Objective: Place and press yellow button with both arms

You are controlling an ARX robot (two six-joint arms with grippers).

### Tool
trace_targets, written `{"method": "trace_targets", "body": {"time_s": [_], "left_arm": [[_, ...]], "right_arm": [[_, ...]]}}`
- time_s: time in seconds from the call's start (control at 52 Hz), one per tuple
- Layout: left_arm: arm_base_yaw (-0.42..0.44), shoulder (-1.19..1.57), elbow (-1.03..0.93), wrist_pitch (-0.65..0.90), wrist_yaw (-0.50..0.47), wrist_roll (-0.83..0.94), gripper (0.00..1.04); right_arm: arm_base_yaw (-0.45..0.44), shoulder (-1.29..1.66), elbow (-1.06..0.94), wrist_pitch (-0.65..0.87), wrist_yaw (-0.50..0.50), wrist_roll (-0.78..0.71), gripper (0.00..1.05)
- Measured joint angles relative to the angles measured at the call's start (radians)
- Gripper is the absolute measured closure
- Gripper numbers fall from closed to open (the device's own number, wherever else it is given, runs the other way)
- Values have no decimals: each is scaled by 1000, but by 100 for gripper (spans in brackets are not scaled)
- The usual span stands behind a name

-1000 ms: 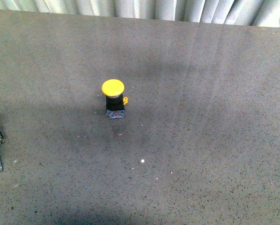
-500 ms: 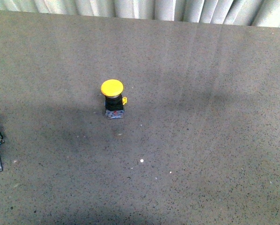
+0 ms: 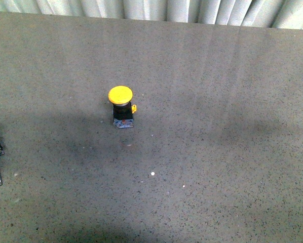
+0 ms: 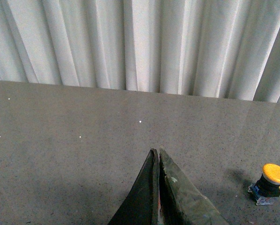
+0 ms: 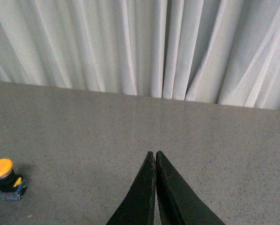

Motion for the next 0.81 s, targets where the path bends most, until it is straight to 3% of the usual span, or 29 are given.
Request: {"method": "trace_targets", "body": {"time_s": [0.077, 0.135, 0.808], "left_arm": [[0, 0, 0, 0, 0, 0, 103], [0, 0, 0, 0, 0, 0, 103], [0, 0, 0, 0, 0, 0, 103]], "right_arm": [[-63, -38, -39, -13, -80, 0, 103], [-86, -82, -44, -53, -81, 0, 103], [-92, -466, -46, -399, -90, 0, 103]]}}
